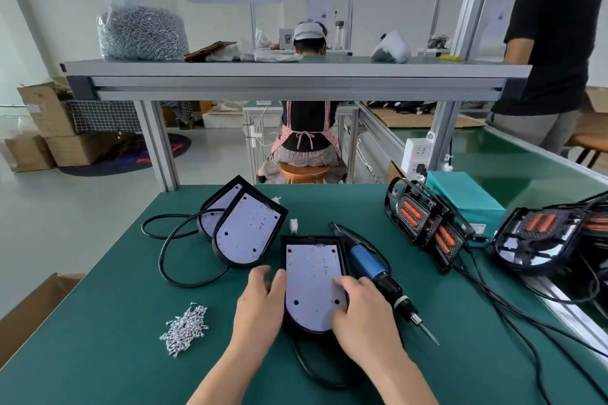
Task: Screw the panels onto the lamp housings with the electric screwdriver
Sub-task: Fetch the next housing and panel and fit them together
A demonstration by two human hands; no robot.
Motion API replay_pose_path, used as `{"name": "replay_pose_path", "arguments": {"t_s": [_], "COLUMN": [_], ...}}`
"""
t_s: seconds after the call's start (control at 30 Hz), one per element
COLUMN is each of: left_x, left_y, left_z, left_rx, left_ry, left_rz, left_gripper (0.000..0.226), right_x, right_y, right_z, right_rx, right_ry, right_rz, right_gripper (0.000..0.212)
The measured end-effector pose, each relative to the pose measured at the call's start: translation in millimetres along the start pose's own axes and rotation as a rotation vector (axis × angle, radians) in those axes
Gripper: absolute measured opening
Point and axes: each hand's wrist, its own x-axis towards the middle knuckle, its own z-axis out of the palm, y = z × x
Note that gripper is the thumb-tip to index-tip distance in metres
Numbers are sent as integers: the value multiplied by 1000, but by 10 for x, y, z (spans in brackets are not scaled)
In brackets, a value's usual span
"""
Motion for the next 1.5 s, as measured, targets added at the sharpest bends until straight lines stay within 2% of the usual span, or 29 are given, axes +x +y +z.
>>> {"name": "replay_pose_path", "arguments": {"t_s": [0.1, 0.2, 0.33, 0.5, 0.53, 0.6, 0.67, 0.7, 0.77, 0.83, 0.9, 0.93, 1.0, 1.1, 1.3, 1.5], "left_x": [66, 69, 58, 106, 106, 118, 136, 139, 139, 142, 152, 157, 159, 163, 147, 145], "left_y": [-29, -88, -158, -215, -218, -233, -247, -249, -249, -258, -264, -266, -271, -277, -268, -265], "left_z": [-20, -16, -13, 3, 3, 2, 2, 4, 7, 12, 14, 16, 22, 29, 33, 35], "left_rx": [-16, 11, -113, -146, -158, -174, -172, -170, -174, -180, -171, -163, -161, -161, -124, -127], "left_ry": [-37, -52, -59, -45, -48, -40, -33, -33, -30, -25, -15, -11, -5, 6, 22, 17], "left_rz": [63, 108, 165, 192, 197, 204, 211, 211, 215, 216, 214, 213, 211, 211, 221, 226], "left_gripper": [50, 57, 57, 48, 47, 44, 43, 42, 41, 40, 39, 38, 38, 40, 38, 42], "right_x": [-133, -81, 260, 626, 660, 680, 671, 675, 719, 773, 793, 805, 812, 711, 327, 204], "right_y": [-21, -17, 134, 383, 409, 465, 560, 632, 785, 924, 984, 1015, 1066, 1063, 1011, 838], "right_z": [-9, -165, -543, -821, -846, -878, -906, -923, -946, -933, -942, -945, -951, -974, -1136, -1296], "right_rx": [39, 94, 343, 479, 465, 366, 352, 433, 630, 657, 506, 417, 266, 145, 33, 98], "right_ry": [-54, -33, 209, 289, 356, 614, 861, 911, 852, 658, 537, 528, 545, 592, 705, 995], "right_rz": [-35, -65, 40, 230, 227, 211, 311, 384, 516, 595, 580, 555, 514, 486, 388, 134], "right_gripper": [47, 29, 13, 38, 35, 28, 46, 57, 66, 49, 16, 11, 28, 34, 33, 17]}}
